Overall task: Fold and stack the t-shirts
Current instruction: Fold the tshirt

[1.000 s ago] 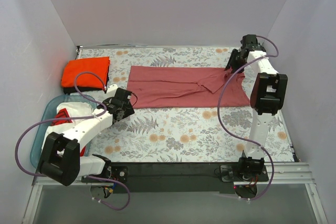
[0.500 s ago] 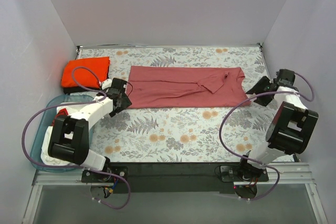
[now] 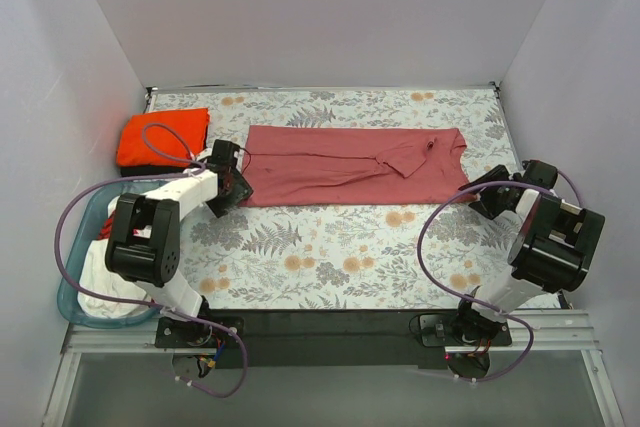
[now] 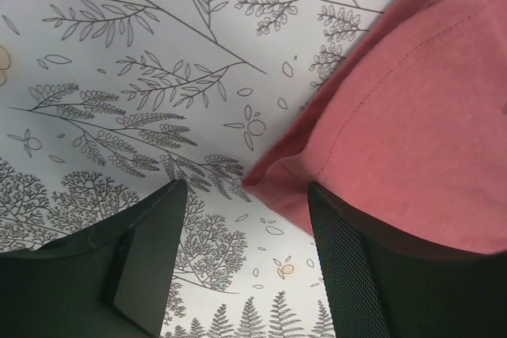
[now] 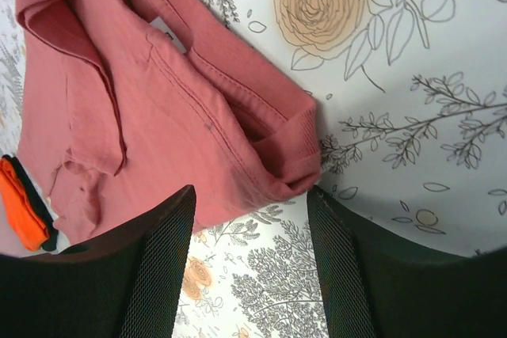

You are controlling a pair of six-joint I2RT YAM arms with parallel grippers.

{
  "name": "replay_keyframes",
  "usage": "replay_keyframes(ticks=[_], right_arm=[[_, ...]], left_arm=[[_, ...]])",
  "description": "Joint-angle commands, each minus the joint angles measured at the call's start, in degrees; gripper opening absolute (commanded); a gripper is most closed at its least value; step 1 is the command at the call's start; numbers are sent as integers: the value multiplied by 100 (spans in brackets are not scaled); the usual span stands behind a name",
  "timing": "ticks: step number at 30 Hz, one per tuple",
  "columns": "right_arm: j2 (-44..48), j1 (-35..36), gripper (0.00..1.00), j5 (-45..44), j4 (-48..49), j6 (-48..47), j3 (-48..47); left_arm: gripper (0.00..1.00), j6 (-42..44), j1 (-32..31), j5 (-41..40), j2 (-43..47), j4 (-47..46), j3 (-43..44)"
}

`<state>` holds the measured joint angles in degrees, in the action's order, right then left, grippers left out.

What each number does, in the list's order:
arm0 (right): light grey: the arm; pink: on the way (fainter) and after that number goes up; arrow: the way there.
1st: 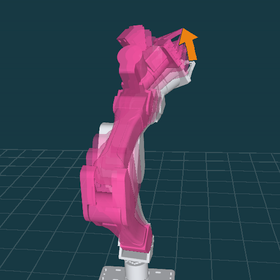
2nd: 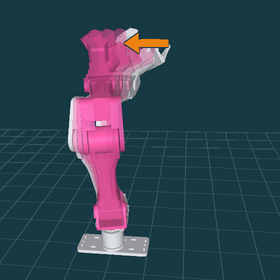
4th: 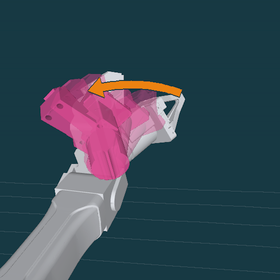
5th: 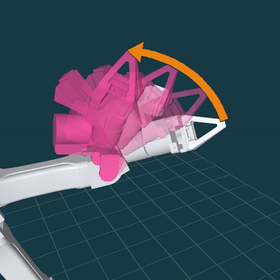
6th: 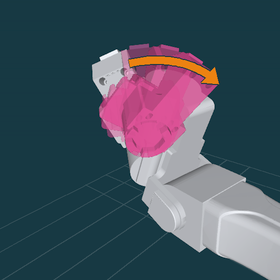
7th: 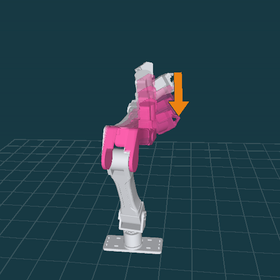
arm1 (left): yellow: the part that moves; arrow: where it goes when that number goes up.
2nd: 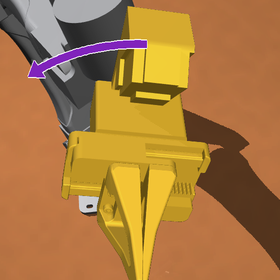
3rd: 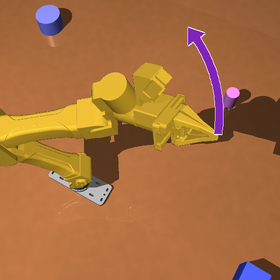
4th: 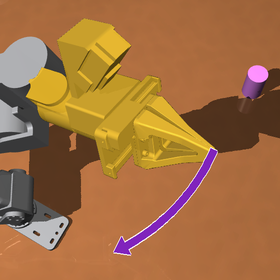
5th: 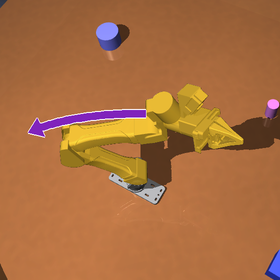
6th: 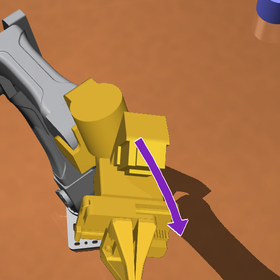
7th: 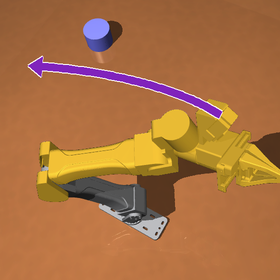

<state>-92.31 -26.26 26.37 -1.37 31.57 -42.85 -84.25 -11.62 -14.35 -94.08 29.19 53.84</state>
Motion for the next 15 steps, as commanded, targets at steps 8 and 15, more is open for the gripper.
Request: replay_keyframes(ticks=[8, 15], right_arm=[[-261, -37, 64, 88, 532, 42, 180], [-252, -37, 63, -97, 629, 51, 321]], left_arm=[[62, -355, 10, 442, 689, -80, -84], [61, -531, 10, 354, 181, -186, -41]])
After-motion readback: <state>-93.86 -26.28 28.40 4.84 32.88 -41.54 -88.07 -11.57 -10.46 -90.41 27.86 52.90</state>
